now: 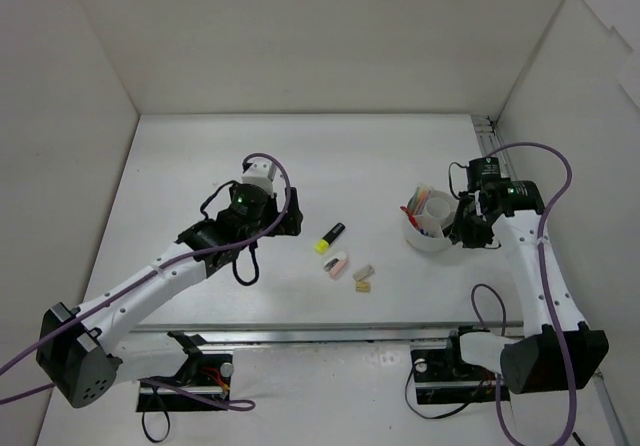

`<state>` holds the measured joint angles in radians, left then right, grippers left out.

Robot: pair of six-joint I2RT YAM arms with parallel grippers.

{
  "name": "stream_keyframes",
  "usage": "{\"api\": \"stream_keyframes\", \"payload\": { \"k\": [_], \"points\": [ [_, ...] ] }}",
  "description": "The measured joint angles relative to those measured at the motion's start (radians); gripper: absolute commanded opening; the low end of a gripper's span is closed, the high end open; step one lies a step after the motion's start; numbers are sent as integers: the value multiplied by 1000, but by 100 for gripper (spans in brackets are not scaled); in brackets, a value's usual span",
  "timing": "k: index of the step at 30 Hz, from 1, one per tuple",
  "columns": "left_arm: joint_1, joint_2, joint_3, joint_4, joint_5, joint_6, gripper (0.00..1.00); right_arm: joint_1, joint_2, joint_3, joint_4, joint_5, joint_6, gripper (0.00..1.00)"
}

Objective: Sort the stationery into containers
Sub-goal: Place the stationery in the storage box.

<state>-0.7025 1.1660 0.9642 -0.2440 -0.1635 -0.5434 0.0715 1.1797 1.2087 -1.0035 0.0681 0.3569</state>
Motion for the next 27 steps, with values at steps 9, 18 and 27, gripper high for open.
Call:
{"api": "stream_keyframes", "payload": {
  "k": [9,18,27],
  "points": [
    [39,16,-29,-7,78,27,100,-114,177,3,87,-161,-31,0],
    [93,35,-30,-6,126,38,100,-155,236,3,105,-241,-45,0],
    [108,93,-27,-13,214,47,100,-200,335,29,129,-261,-47,55]
  ]
}}
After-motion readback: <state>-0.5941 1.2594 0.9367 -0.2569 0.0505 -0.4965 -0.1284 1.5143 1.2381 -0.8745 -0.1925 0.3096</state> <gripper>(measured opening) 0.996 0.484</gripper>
